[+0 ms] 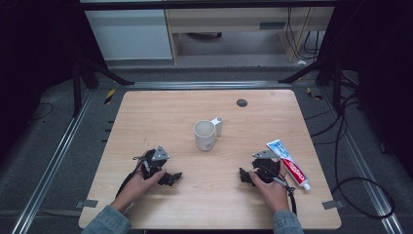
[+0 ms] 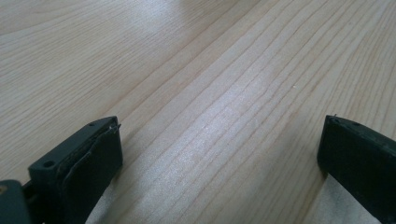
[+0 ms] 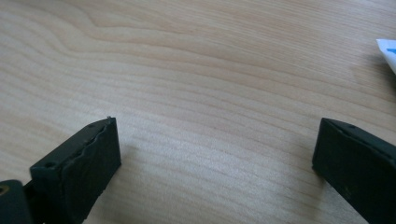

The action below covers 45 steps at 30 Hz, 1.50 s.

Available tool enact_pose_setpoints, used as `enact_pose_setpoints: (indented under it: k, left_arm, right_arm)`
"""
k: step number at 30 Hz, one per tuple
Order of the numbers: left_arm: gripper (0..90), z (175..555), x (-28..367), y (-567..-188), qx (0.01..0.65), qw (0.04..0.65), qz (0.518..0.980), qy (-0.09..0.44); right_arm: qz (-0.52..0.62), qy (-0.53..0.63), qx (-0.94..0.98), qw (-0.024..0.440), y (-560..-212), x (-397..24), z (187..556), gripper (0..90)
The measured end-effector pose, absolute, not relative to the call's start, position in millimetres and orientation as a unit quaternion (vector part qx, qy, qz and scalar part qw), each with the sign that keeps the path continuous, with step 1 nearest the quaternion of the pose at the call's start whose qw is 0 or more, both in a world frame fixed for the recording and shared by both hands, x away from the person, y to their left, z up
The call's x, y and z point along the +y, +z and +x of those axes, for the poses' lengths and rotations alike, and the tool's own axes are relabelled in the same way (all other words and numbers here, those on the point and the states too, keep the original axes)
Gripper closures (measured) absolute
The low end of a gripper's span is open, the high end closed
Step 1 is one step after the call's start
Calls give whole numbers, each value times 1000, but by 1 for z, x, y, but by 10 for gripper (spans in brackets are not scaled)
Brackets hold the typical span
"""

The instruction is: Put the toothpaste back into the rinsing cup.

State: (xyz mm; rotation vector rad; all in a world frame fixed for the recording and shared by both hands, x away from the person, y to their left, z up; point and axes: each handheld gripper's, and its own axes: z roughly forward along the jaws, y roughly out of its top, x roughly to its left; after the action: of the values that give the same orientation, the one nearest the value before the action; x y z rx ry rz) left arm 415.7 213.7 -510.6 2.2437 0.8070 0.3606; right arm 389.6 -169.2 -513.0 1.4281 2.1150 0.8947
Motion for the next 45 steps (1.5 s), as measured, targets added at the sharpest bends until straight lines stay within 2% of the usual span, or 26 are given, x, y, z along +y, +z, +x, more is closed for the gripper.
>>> enact_pose_setpoints:
  k: [4,21,27,29,37,45]
  left_arm:
    - [0,416,214,-511,313,357,869,140]
    - [0,416,214,-511,312,357,869,141]
    - [0,416,214,-511,312,357,869,141]
    - [0,416,214,-511,312,357,869,141]
    - [0,416,214,-511,312,357,869,141]
    - [0,416,214,-511,313,359,868,140]
  right_arm:
    - [502,310,778,215,-506,-177,382,124]
    - [491,218,818,207,-451,-218,372,140]
    - [498,201,818,205,-430,-233,381,177]
    - [500,191,820,204,-419,-239,387,215]
    - [500,155,830,195,-408,-245,408,260]
    - [503,140,832,187,-407,-246,427,236]
